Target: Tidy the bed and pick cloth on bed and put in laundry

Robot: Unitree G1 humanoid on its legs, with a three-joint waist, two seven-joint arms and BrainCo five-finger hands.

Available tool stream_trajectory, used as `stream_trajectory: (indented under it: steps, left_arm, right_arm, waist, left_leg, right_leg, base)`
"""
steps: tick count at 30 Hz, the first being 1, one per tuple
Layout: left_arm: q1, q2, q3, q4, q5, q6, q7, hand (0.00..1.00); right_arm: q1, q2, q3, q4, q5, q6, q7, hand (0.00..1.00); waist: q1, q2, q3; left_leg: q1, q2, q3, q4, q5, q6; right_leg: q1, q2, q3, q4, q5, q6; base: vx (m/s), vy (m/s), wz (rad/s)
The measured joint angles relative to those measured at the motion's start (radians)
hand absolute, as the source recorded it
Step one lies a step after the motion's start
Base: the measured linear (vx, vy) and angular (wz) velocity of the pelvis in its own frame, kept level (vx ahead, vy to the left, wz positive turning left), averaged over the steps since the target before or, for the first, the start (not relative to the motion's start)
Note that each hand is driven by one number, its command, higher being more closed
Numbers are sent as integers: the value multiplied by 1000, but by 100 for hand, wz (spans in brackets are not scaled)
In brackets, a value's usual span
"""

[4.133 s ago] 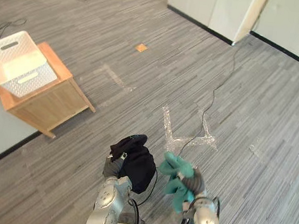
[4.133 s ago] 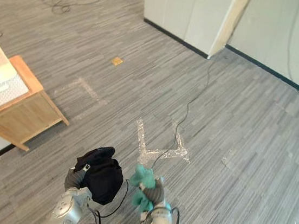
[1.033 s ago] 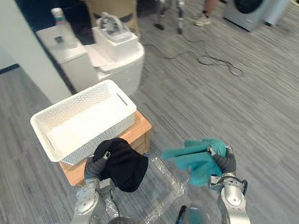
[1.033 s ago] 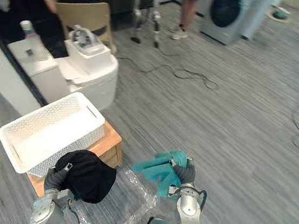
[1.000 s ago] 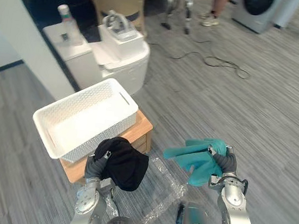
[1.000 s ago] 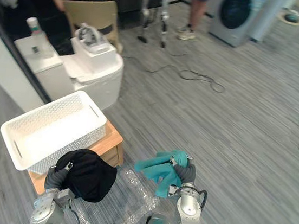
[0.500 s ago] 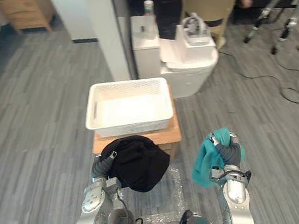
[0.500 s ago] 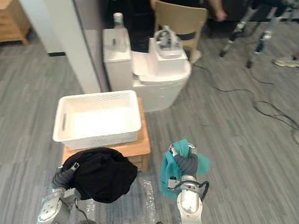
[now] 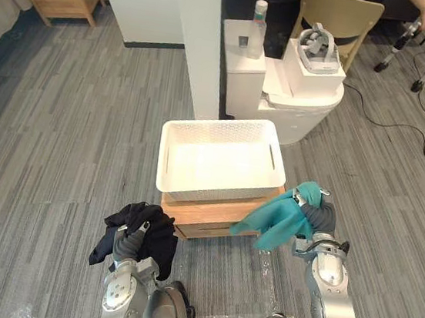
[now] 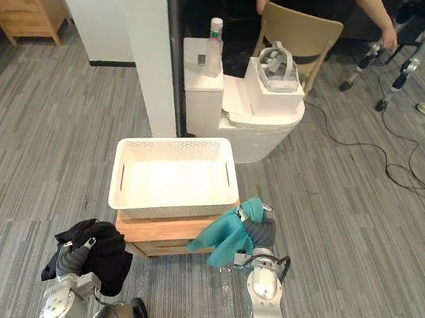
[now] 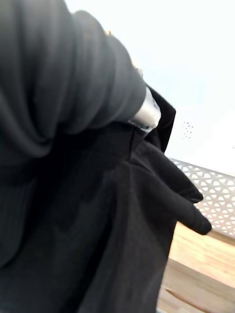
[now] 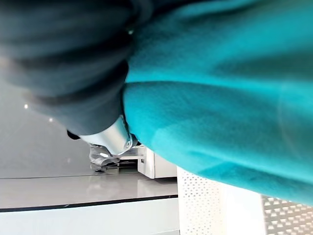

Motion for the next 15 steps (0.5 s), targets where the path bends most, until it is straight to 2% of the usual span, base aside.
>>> stream_trajectory:
  steps: [1,2,3,4,5,6,8,9,10,12,13,15]
  left_arm:
    - [10,4,2,0,9,2,-5,100]
    - [13,8,2,0,10,4,-6,100]
    - [14,13,1,-1,17,7,-6,100]
    - [11,39,4,-1,19,9,-5,100]
    - [10,49,4,-1,19,10,-5,100]
    - [4,58,3,0,19,10,-6,100]
    - [-15,56,-1,9,20,10,-7,100]
    - [-20,59,-3,16,21,10,-8,100]
    - [-36,59,-10,41,26,13,-8,100]
    - [-53,50,-39,45,28,15,-10,100]
    - [-60,42,-48,46,28,16,-14,100]
    - [-66,30,-66,47,27,16,-25,100]
  right_arm:
    - [-2,-6,-1,0,-5,0,0,100]
    - [-2,-8,-2,0,-7,0,-1,100]
    - [-3,-8,-11,5,-7,1,-2,100]
    - [-3,2,-6,6,-8,1,-1,100]
    - [-4,5,-5,6,-8,1,-1,100]
    - [-7,5,-7,5,-8,1,-1,100]
    - [-22,3,-8,3,-7,-1,-3,100]
    - [-27,3,-8,3,-6,-1,-4,100]
    - [-42,-15,-9,2,-6,-2,-9,100]
    - [-56,-42,-10,-12,-5,-2,-21,100]
    - [-60,-49,-12,-22,-5,-2,-23,100]
    - [-59,-53,-33,-42,-4,-2,-24,100]
  waist:
    - [-1,-1,0]
    - [-2,0,0]
    - [-7,0,1]
    - [-23,-4,1]
    - [-28,-10,0]
    - [-33,-14,-2]
    - [-33,-17,-3]
    - [-33,-22,-6]
    - [-35,-14,-11]
    - [-30,25,-10]
    - [-34,35,-9]
    - [-38,37,-6]
  left_leg:
    - [22,-15,6,-30,4,8]
    - [36,-20,4,-41,11,17]
    - [54,-23,1,-64,15,28]
    - [59,-18,-7,-76,17,33]
    - [65,-16,-14,-84,19,36]
    - [76,-9,-26,-93,21,33]
    - [112,-6,-31,-109,27,26]
    - [115,-11,-33,-108,27,24]
    - [117,-6,-48,-114,31,11]
    - [117,10,-53,-145,49,-16]
    - [123,12,-54,-165,58,-22]
    - [158,8,-55,-207,79,-30]
  right_leg:
    - [-63,-21,38,119,8,-55]
    - [-95,-28,53,177,20,-83]
    - [-163,-29,101,278,8,-125]
    - [-200,13,151,327,-64,-107]
    - [-210,42,172,329,-95,-104]
    - [-222,104,202,310,-138,-101]
    - [-226,208,217,172,-136,-118]
    - [-220,228,223,111,-103,-128]
    - [-188,244,231,53,-88,-123]
    - [-170,271,225,-10,-61,-129]
    - [-159,275,216,-23,-61,-129]
    - [-129,280,204,-40,-61,-130]
  base:
    - [29,156,-14]
    - [72,184,-11]
    - [96,126,11]
    - [115,88,20]
    - [109,9,37]
    - [160,-65,29]
    - [172,-104,21]
    - [149,-133,11]
    - [149,-116,5]
    - [117,-81,2]
    - [102,-84,13]
    - [57,-45,14]
